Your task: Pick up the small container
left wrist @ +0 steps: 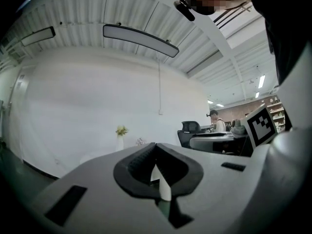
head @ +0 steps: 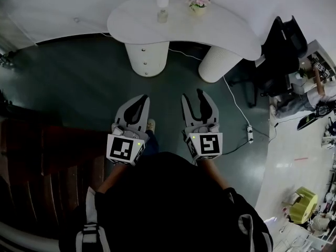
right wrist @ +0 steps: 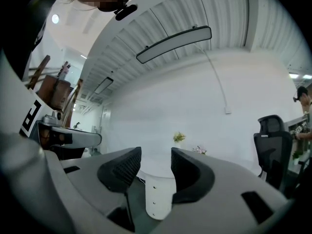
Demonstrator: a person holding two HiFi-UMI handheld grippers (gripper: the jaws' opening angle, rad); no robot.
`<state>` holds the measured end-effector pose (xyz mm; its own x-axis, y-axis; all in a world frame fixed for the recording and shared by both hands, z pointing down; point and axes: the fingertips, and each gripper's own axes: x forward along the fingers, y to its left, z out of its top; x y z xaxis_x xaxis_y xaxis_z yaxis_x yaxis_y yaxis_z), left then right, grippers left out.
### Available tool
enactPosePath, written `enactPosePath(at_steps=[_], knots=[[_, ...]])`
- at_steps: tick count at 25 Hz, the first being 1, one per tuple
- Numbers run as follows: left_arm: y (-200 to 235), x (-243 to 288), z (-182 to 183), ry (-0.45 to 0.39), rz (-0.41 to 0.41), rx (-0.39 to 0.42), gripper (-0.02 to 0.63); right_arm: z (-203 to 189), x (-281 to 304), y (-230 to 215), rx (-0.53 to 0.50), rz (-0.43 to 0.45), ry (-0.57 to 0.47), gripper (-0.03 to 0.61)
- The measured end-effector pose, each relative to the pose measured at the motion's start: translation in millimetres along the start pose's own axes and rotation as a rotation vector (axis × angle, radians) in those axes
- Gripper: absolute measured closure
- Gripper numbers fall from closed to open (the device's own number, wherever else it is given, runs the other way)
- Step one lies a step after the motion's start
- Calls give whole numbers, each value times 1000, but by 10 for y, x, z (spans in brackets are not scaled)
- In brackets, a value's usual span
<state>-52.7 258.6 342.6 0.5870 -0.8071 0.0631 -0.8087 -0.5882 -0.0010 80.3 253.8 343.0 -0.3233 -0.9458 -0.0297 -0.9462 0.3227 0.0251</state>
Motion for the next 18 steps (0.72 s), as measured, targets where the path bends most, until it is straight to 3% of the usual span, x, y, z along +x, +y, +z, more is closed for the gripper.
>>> enactPosePath(at_steps=[18], knots=[[1199, 1456, -153, 59, -94, -18, 606, -314, 1830, -367, 33, -73, 89, 371]])
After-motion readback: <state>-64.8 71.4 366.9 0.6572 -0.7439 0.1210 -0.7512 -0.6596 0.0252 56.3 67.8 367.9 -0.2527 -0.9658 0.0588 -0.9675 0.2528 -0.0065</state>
